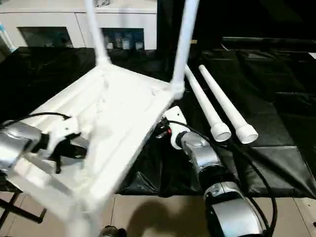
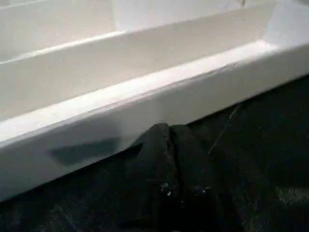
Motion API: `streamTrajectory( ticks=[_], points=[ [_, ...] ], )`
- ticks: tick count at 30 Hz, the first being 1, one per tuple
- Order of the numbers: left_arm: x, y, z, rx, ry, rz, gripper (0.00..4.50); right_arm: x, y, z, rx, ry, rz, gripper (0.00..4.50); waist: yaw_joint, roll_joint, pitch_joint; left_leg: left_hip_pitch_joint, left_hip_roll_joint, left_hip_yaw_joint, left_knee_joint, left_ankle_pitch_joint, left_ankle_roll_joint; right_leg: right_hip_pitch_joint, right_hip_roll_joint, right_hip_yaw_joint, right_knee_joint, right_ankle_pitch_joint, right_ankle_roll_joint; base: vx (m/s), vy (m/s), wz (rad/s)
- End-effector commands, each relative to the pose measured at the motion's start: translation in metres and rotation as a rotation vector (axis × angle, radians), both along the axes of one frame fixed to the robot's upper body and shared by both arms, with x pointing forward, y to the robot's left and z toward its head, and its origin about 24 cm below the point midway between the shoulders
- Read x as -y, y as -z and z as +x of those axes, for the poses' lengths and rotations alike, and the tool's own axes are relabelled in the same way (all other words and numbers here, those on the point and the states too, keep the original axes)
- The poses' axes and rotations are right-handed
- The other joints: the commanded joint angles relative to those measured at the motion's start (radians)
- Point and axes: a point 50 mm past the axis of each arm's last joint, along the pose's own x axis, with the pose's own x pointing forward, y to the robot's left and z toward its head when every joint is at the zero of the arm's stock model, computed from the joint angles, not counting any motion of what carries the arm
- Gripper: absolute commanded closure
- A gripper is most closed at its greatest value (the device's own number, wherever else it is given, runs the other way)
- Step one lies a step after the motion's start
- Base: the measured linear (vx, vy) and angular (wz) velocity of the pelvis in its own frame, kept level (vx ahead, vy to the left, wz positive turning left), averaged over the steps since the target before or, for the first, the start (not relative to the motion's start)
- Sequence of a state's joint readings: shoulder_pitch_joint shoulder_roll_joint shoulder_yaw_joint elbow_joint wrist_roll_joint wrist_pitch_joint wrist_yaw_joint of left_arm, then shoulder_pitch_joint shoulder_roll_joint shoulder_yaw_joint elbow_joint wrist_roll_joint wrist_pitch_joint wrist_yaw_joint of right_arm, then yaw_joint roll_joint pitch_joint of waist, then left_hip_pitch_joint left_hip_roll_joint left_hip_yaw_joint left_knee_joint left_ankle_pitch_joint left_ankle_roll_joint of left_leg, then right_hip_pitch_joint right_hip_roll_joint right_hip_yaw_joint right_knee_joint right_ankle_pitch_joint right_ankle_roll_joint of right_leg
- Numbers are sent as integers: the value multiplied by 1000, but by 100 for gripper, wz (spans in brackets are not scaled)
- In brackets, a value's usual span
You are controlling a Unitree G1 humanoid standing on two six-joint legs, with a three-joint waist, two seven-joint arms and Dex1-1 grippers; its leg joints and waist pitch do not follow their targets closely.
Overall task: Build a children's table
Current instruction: Rotate table base
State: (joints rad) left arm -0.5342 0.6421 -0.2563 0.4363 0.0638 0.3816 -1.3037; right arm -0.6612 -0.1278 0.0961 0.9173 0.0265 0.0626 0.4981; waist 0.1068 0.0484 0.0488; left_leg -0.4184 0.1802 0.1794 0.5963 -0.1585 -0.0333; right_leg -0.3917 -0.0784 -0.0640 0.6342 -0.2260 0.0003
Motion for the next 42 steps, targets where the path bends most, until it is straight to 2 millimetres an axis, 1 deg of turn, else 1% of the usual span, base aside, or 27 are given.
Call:
streamTrajectory(
  ticks=[1,3,4,5,7,8,9,10,12,14,16,19,21,22,24,27,30,31,32,33,36,37,38,39,40,41,42],
  points=[
    [13,-6,2,12,46,-33,450,-7,-6,3,21,-28,9,446,0,5,-75,43,52,-16,-68,-148,13,38,-74,42,-52,74,-271,0,0,0],
    [23,-7,4,12,72,-56,450,-8,-6,3,19,-35,14,446,0,7,-77,41,51,-16,-64,-132,25,39,-74,42,-50,96,-273,0,0,0],
    [37,-8,4,5,109,-91,450,-10,-6,3,18,-44,22,446,1,10,-77,41,51,-17,-63,-129,27,40,-74,41,-49,97,-275,0,0,0],
    [40,-8,4,6,119,-96,450,-11,-6,3,17,-48,23,446,0,7,-77,41,51,-16,-64,-129,28,40,-73,41,-50,98,-276,0,0,0],
    [49,-7,6,13,133,-102,450,-13,-6,3,18,-56,24,446,0,8,-77,40,50,-16,-62,-133,29,41,-73,41,-52,95,-281,0,0,0],
    [53,-6,8,20,135,-100,450,-14,-6,4,20,-58,25,446,0,13,-77,40,51,-17,-63,-136,28,41,-73,41,-51,93,-280,0,0,0],
    [56,-5,9,25,134,-99,450,-14,-6,4,21,-60,26,446,-2,9,-77,40,51,-17,-63,-145,26,42,-73,41,-52,87,-278,0,0,0],
    [64,-3,16,67,113,-98,450,-16,-8,4,27,-69,32,446,-2,14,-77,39,49,-18,-62,-144,25,44,-73,41,-51,91,-280,0,0,0],
    [68,-3,21,101,92,-100,450,-17,-9,5,31,-71,36,446,-7,9,-76,38,49,-18,-63,-161,25,44,-71,42,-55,85,-276,0,0,0],
    [75,-6,33,176,20,-106,450,-19,-11,5,46,-82,50,446,-7,9,-77,39,50,-20,-63,-182,19,46,-74,42,-56,69,-275,0,0,0],
    [75,-8,42,237,-43,-86,450,-20,-13,6,58,-80,55,446,-9,7,-75,38,49,-20,-63,-192,19,46,-73,41,-58,59,-275,0,0,0],
    [67,-10,54,325,-140,-24,450,-16,-17,8,79,-58,61,446,-14,4,-76,36,47,-22,-63,-196,24,48,-74,42,-59,46,-270,0,0,0],
    [61,-12,59,365,-175,12,450,-13,-19,10,94,-43,65,446,-16,3,-78,34,48,-24,-60,-171,36,50,-75,41,-57,67,-266,0,0,0],
    [58,-12,62,387,-201,34,450,-11,-21,11,103,-35,69,446,-14,4,-80,36,47,-23,-57,-151,47,47,-73,41,-55,94,-271,0,0,0],
    [48,-14,68,449,-253,89,450,-4,-27,13,135,-12,72,446,-12,4,-82,33,47,-23,-54,-119,61,49,-73,39,-49,139,-276,0,0,0],
    [41,-18,75,530,-330,106,450,6,-36,18,182,46,67,446,-9,5,-82,33,47,-22,-51,-113,75,45,-71,38,-48,159,-274,0,0,0],
    [42,-20,80,594,-415,70,450,21,-46,24,211,184,56,446,-5,4,-82,37,48,-23,-53,-137,60,45,-73,38,-52,120,-274,0,0,0],
    [44,-19,82,616,-445,54,450,27,-49,27,213,247,59,446,-5,7,-79,37,48,-22,-54,-139,56,43,-71,40,-54,110,-272,0,0,0],
    [44,-18,82,622,-457,47,450,29,-51,27,214,265,62,446,-1,6,-81,41,49,-23,-55,-148,47,44,-72,40,-54,100,-270,0,0,0],
    [47,-15,82,632,-480,31,450,31,-56,27,213,265,110,446,2,4,-81,38,47,-22,-54,-149,47,46,-72,40,-55,102,-267,0,0,0],
    [49,-11,82,656,-496,37,450,34,-62,25,230,269,137,446,10,4,-83,35,46,-23,-52,-132,59,47,-72,40,-52,138,-251,0,0,0],
    [49,-11,82,699,-512,38,450,38,-68,22,264,279,133,446,11,7,-84,35,46,-24,-51,-129,60,46,-73,40,-51,145,-249,0,0,0],
    [50,-13,83,713,-520,22,450,39,-70,21,270,283,130,446,14,11,-87,36,47,-27,-49,-112,64,47,-72,39,-47,185,-236,0,0,0],
    [50,-14,83,721,-524,11,450,40,-71,20,273,285,128,446,13,8,-85,35,47,-27,-50,-111,66,48,-70,38,-50,188,-234,0,0,0],
    [51,-21,84,740,-549,-53,450,44,-73,15,260,297,122,446,14,15,-85,36,45,-28,-50,-115,62,48,-70,38,-50,187,-236,0,0,0],
    [51,-21,84,740,-549,-53,450,44,-73,15,260,297,122,446,17,13,-84,38,48,-27,-52,-124,60,47,-71,38,-53,181,-234,0,0,0],
    [51,-25,84,749,-564,-92,450,46,-74,12,245,307,119,430,15,12,-84,38,49,-28,-55,-143,49,46,-71,38,-53,159,-240,0,0,0]
  ],
)
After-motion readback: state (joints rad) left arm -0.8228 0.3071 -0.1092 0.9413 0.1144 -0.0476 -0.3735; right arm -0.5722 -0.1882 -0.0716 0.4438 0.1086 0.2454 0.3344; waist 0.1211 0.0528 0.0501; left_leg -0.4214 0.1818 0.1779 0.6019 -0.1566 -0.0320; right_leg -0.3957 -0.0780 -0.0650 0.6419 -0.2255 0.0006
